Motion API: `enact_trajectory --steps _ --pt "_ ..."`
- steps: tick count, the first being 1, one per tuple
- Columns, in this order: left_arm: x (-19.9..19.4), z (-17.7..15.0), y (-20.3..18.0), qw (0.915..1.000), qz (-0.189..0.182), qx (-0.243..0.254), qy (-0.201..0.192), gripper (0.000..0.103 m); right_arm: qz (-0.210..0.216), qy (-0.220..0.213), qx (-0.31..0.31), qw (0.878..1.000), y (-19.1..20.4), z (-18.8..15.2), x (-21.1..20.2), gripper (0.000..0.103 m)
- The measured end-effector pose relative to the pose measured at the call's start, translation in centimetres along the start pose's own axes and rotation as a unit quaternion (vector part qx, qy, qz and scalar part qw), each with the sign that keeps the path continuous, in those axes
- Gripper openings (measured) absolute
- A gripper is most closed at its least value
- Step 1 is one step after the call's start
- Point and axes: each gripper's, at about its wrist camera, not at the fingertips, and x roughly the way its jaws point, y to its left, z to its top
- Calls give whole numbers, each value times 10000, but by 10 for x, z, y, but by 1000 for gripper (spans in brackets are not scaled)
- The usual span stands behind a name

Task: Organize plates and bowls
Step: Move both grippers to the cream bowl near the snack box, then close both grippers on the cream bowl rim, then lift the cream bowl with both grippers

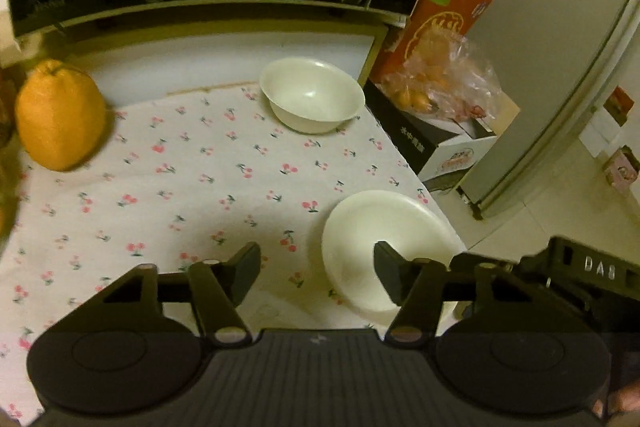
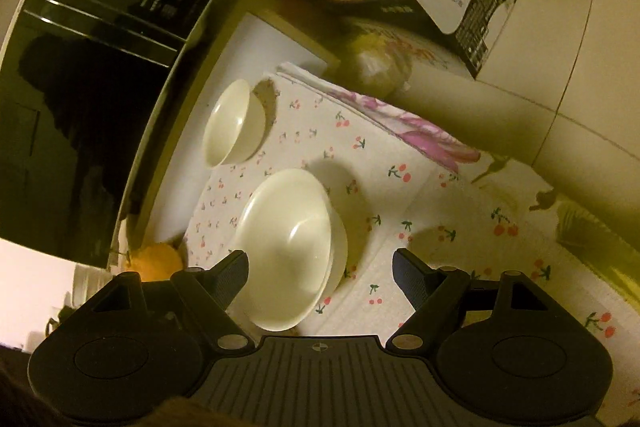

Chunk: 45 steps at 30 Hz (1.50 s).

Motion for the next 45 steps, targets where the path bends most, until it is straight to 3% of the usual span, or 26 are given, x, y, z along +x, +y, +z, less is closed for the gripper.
enact_trajectory --steps 7,18,22,28,45 --pt "18 7 -6 9998 -148 -63 149 41 27 -11 -23 10000 0 0 2 48" --pt "29 5 -4 9994 -22 -217 287 28 -32 -17 -191 9998 3 -3 6 30" --pt "34 4 -5 9991 7 -211 380 17 -14 -5 -217 9998 5 -3 7 21" --pt "31 4 -8 9996 52 -134 234 12 -15 -59 -293 9996 9 -2 3 17" --pt "-6 5 -3 9996 176 -172 -123 11 262 -140 -632 9976 40 -8 -15 17"
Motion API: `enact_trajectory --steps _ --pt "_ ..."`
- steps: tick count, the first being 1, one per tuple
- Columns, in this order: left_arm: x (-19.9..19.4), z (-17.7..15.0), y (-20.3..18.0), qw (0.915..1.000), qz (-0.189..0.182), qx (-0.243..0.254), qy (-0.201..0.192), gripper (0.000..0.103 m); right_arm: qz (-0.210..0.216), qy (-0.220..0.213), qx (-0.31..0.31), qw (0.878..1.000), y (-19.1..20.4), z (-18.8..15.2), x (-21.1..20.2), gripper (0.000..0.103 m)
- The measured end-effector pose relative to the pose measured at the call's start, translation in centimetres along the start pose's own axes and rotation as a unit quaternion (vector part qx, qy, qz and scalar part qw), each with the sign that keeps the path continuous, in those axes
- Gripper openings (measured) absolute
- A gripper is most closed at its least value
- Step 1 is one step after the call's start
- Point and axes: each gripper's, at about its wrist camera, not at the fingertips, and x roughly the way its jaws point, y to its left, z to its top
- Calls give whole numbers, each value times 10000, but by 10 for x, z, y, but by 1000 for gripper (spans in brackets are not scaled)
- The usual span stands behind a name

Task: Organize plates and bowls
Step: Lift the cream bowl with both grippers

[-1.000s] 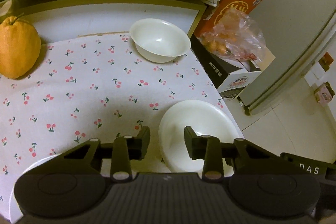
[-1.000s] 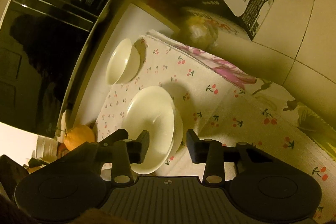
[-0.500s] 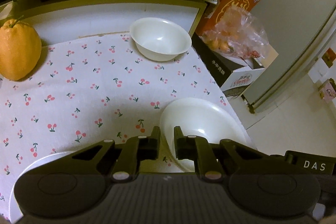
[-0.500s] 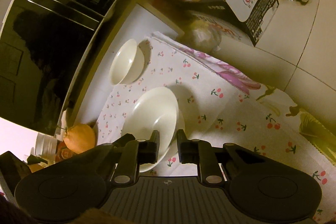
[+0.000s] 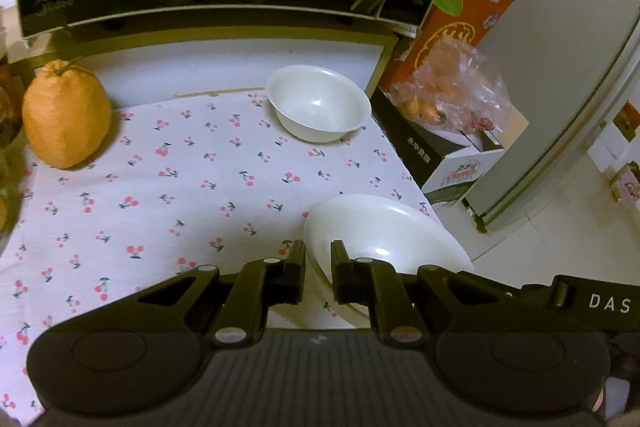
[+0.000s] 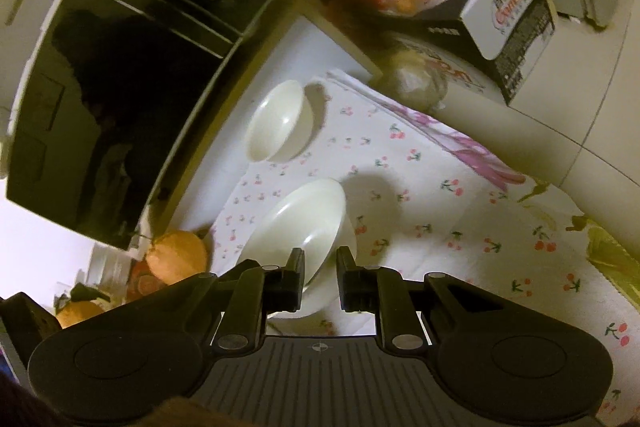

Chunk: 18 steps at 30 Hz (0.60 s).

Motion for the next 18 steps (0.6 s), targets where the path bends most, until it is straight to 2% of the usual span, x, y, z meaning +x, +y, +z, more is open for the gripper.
enact_trajectory --steps 18 --pt "-75 -20 33 9968 107 -551 -566 12 524 265 -722 9957 53 -26 -23 17"
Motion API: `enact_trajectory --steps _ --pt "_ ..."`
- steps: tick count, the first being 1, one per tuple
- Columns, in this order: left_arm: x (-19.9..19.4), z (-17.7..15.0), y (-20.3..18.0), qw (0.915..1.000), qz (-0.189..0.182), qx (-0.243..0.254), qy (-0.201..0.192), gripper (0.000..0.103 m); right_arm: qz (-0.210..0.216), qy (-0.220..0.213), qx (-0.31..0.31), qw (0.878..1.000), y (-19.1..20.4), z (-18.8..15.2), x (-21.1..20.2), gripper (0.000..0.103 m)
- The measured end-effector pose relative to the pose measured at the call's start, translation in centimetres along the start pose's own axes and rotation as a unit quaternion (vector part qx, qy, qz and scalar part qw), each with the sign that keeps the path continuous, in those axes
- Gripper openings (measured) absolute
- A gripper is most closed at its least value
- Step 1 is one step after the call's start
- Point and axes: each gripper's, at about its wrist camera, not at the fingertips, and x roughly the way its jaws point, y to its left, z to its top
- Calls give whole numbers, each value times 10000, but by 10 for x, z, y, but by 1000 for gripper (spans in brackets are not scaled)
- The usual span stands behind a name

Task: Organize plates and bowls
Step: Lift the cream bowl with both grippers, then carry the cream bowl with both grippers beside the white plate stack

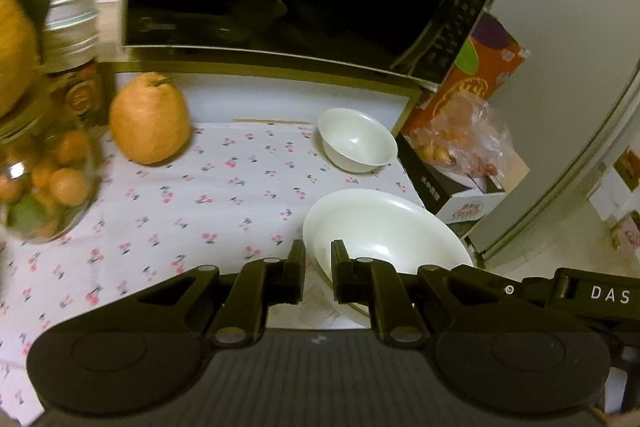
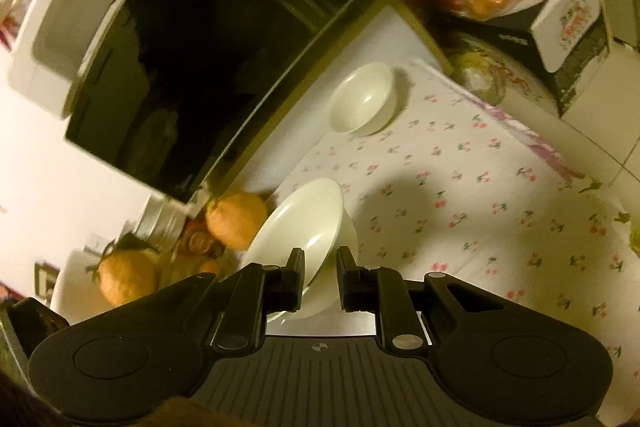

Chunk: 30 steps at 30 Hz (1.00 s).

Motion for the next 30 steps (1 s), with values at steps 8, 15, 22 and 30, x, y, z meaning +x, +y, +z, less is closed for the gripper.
enact_trajectory --steps 8,15,22,30 --pt "-37 -15 19 9996 162 -142 -171 12 210 187 -304 9991 27 -19 -4 17" --pt "-65 -30 37 9988 336 -236 -253 12 286 416 -562 9971 48 -39 -3 18" --pt "-91 -51 58 9975 517 -402 -260 12 386 665 -881 9931 72 -64 0 18" --pt "-115 -69 83 9949 563 -786 -270 12 441 863 -1194 9881 95 -88 2 18"
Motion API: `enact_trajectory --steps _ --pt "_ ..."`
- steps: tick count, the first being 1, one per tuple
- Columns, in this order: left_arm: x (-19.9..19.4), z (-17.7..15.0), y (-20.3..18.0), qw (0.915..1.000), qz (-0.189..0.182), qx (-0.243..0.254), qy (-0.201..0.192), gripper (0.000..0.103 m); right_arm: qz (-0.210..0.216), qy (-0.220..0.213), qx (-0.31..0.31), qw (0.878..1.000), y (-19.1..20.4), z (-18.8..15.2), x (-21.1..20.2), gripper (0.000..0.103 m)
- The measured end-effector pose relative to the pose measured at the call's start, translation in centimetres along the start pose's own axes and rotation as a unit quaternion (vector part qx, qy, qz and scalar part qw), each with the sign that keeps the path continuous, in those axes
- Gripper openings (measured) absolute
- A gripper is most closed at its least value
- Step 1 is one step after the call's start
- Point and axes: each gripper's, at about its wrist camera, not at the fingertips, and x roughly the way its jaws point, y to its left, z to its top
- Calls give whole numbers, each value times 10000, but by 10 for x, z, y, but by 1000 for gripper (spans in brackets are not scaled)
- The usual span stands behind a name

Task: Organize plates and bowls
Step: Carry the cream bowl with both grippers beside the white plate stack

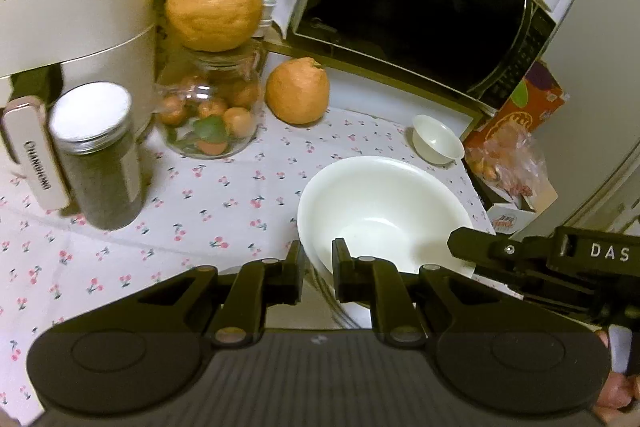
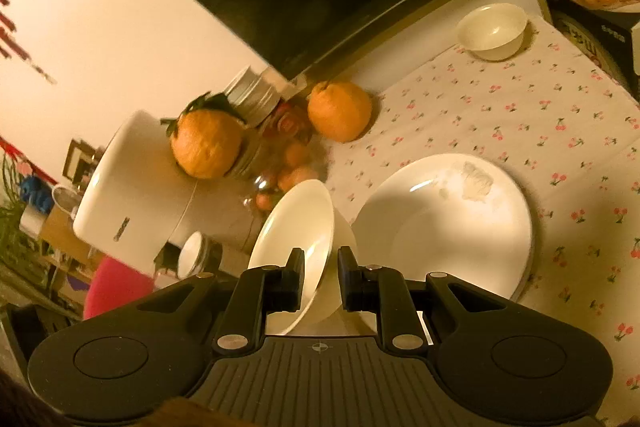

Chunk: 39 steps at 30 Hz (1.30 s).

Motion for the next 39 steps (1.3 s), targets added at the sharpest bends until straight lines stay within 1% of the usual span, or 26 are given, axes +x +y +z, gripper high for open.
enact_trajectory --steps 5,11,19,25,30,39 --pt "-13 -7 12 10000 37 50 -2 12 33 236 -88 9997 9 -12 8 18" --pt "-18 -17 25 9996 201 150 91 12 -40 548 -211 9983 15 -29 22 18" --pt "-18 -26 40 9990 318 160 258 13 -33 731 -250 9970 21 -40 32 18" --pt "-17 -29 45 9981 417 215 404 13 -108 922 -309 9952 24 -47 39 18" --pt "-13 -34 46 9962 562 419 507 13 -180 1091 -324 9933 22 -52 47 19" --pt "-5 -38 48 9937 713 560 665 13 -303 1274 -391 9906 20 -59 55 19"
